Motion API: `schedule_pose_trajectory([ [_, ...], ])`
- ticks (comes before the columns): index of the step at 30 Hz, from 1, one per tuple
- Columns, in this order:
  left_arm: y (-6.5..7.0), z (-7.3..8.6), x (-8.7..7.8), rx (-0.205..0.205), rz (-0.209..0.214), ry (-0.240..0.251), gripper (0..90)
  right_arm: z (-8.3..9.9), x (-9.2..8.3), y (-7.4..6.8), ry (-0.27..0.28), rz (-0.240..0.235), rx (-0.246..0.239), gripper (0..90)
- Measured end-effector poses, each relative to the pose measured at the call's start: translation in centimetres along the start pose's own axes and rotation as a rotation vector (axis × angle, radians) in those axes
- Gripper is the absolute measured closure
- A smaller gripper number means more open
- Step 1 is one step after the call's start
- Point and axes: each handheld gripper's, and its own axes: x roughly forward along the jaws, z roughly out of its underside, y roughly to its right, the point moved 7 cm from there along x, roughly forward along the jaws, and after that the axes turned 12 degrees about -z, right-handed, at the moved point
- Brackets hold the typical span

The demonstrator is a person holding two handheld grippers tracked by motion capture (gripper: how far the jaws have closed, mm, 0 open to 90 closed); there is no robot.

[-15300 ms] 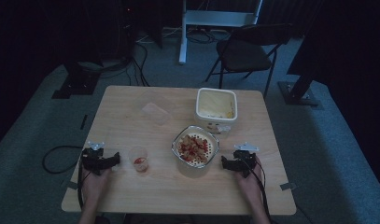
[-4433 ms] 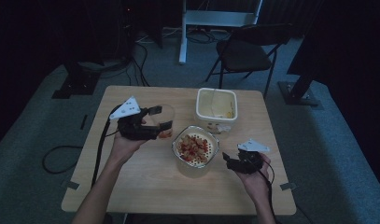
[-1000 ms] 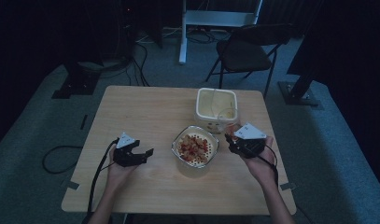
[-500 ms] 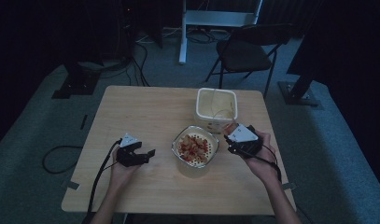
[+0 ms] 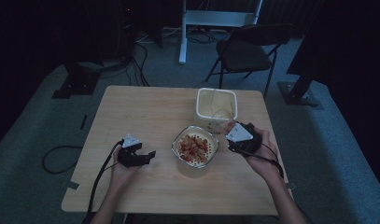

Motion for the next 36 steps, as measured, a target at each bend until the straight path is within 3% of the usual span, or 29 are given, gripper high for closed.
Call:
schedule_pose_trajectory([
  [8,0.0,0.4,0.5,0.014,-0.005,-0.026,24.0,-0.1,0.5,-0.4,-0.009,0.005,-0.011,43.1],
  [18,0.0,0.6,0.7,0.015,-0.005,-0.037,24.0,-0.2,0.7,-0.8,-0.091,0.047,-0.131,43.1],
  [24,0.0,0.7,0.8,0.018,-0.007,-0.042,23.9,-0.4,0.6,-0.9,-0.146,0.077,-0.234,43.1],
  [25,0.0,0.7,0.8,0.018,-0.007,-0.042,24.0,-0.4,0.6,-0.9,-0.146,0.077,-0.234,43.1],
  [26,0.0,0.6,0.8,0.019,-0.007,-0.042,24.0,-0.6,0.4,-0.9,-0.166,0.097,-0.274,43.1],
  [29,0.0,0.7,0.8,0.02,-0.007,-0.042,24.0,-0.8,0.2,-0.9,-0.181,0.12,-0.313,43.2],
  [36,0.0,0.7,0.8,0.02,-0.004,-0.044,24.0,-1.2,0.1,-1.2,-0.275,0.199,-0.477,43.2],
])
